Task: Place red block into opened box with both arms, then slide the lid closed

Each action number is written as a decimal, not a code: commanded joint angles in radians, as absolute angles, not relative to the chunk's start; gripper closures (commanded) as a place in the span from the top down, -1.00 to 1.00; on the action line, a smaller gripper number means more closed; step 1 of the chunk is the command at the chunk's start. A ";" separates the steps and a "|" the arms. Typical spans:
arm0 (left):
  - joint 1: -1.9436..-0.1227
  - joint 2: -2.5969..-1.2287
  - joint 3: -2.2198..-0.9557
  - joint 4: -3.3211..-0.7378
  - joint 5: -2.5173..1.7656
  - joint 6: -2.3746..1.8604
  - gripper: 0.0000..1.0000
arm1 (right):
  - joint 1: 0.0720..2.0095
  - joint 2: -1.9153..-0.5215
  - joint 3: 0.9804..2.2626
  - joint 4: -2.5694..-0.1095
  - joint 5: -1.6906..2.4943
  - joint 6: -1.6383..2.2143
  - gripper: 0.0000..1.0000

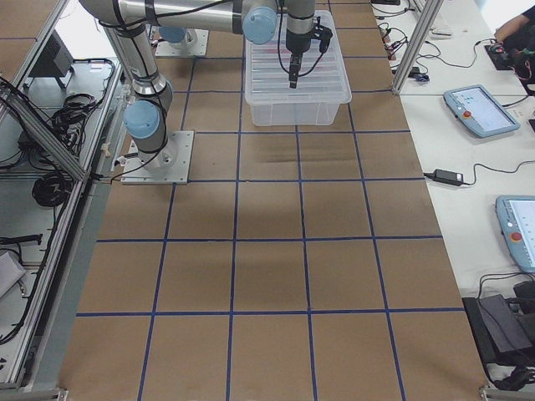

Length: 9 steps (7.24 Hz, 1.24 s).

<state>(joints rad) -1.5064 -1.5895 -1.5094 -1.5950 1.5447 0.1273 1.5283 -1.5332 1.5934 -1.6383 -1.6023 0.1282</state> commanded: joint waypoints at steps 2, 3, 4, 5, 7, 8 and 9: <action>-1.506 -1.591 -1.509 -1.594 1.545 0.127 1.00 | 1.546 -1.554 1.598 -1.631 -1.519 0.129 1.00; -1.506 -1.589 -1.509 -1.595 1.546 0.127 1.00 | 1.545 -1.549 1.598 -1.629 -1.531 0.129 1.00; -1.506 -1.591 -1.509 -1.595 1.546 0.127 1.00 | 1.540 -1.549 1.598 -1.629 -1.531 0.129 1.00; -1.506 -1.592 -1.509 -1.592 1.546 0.127 1.00 | 1.539 -1.549 1.598 -1.628 -1.532 0.129 1.00; -1.506 -1.589 -1.511 -1.592 1.563 0.129 1.00 | 1.539 -1.551 1.598 -1.614 -1.532 0.129 1.00; -1.506 -1.592 -1.511 -1.586 1.606 0.124 1.00 | 1.539 -1.554 1.598 -1.608 -1.534 0.129 1.00; -1.506 -1.597 -1.509 -1.586 1.597 0.123 1.00 | 1.537 -1.551 1.598 -1.609 -1.534 0.127 1.00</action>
